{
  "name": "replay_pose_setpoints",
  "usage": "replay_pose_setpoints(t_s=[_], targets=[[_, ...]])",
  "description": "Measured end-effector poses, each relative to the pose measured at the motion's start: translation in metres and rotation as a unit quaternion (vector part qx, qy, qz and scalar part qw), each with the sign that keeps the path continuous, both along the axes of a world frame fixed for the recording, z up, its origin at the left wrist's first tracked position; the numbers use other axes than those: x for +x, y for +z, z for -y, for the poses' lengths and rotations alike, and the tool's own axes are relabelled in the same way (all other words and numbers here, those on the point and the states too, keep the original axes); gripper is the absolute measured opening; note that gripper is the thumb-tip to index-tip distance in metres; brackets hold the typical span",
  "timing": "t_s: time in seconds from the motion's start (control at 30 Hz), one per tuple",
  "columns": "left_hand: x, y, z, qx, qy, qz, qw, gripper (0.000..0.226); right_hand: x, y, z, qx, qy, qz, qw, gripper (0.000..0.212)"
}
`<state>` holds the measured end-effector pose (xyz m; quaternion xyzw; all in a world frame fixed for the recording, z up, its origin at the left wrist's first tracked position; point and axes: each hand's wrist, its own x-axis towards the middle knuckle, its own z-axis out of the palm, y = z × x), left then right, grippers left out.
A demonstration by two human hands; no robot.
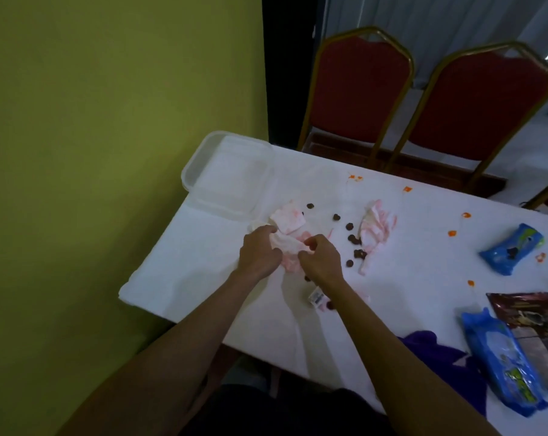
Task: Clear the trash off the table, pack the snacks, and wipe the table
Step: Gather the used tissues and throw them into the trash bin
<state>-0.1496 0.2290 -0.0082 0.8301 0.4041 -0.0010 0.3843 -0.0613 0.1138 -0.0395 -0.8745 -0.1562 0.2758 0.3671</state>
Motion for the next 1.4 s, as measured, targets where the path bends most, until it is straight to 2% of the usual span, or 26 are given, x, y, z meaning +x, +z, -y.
replay_pose_setpoints(t_s=[0.1, 0.23, 0.33, 0.43, 0.53, 0.63, 0.73, 0.87, 0.97, 1.07, 1.1, 1.17, 1.23, 1.3, 1.4], targets=[[0.026, -0.008, -0.011, 0.087, -0.091, -0.048, 0.991, 0.066, 0.009, -0.007, -0.009, -0.031, 0.011, 0.004, 0.999, 0.048], [0.057, -0.026, -0.027, 0.150, -0.247, -0.152, 0.945, 0.088, 0.012, -0.020, -0.019, -0.086, 0.035, 0.014, 0.996, 0.068], [0.066, -0.047, -0.039, 0.167, -0.316, -0.187, 0.915, 0.086, 0.015, -0.029, -0.022, -0.141, 0.063, 0.011, 0.988, 0.082], [0.060, -0.062, -0.046, 0.193, -0.327, -0.155, 0.912, 0.069, 0.015, -0.036, -0.024, -0.160, 0.077, -0.004, 0.984, 0.095], [0.053, -0.071, -0.051, 0.178, -0.287, -0.090, 0.937, 0.044, 0.011, -0.043, -0.025, -0.174, 0.082, 0.012, 0.981, 0.082], [0.048, -0.068, -0.053, 0.117, -0.230, -0.063, 0.964, 0.020, 0.009, -0.044, -0.025, -0.189, 0.088, 0.032, 0.978, 0.036], [0.042, -0.057, -0.055, 0.070, -0.185, -0.041, 0.979, 0.017, 0.012, -0.037, -0.024, -0.173, 0.084, 0.042, 0.981, 0.011], [0.031, -0.045, -0.055, 0.053, -0.184, 0.020, 0.981, 0.017, 0.018, -0.023, -0.019, -0.097, 0.029, 0.028, 0.995, 0.021], [0.032, -0.032, -0.044, 0.045, -0.216, 0.037, 0.975, 0.027, 0.024, -0.009, -0.009, -0.049, 0.002, 0.001, 0.999, 0.032], [0.045, -0.014, -0.026, -0.018, -0.280, 0.052, 0.958, 0.050, 0.030, 0.005, 0.006, 0.003, -0.023, 0.005, 1.000, 0.020], [0.050, -0.009, -0.019, -0.025, -0.301, 0.052, 0.952, 0.050, 0.032, 0.010, 0.012, 0.016, -0.030, 0.006, 0.999, 0.016], [0.057, -0.003, -0.005, -0.013, -0.337, 0.056, 0.940, 0.031, 0.036, 0.020, 0.024, 0.024, -0.044, 0.003, 0.999, 0.017], [0.060, 0.004, 0.007, -0.016, -0.345, 0.052, 0.937, 0.015, 0.040, 0.026, 0.037, 0.021, -0.058, 0.005, 0.998, 0.018], [0.061, 0.008, 0.015, -0.037, -0.339, 0.032, 0.940, 0.007, 0.041, 0.026, 0.049, 0.021, -0.059, -0.005, 0.998, 0.014], [0.058, 0.008, 0.023, -0.049, -0.307, 0.004, 0.951, 0.029, 0.038, 0.025, 0.070, 0.055, -0.106, -0.079, 0.990, 0.016]])
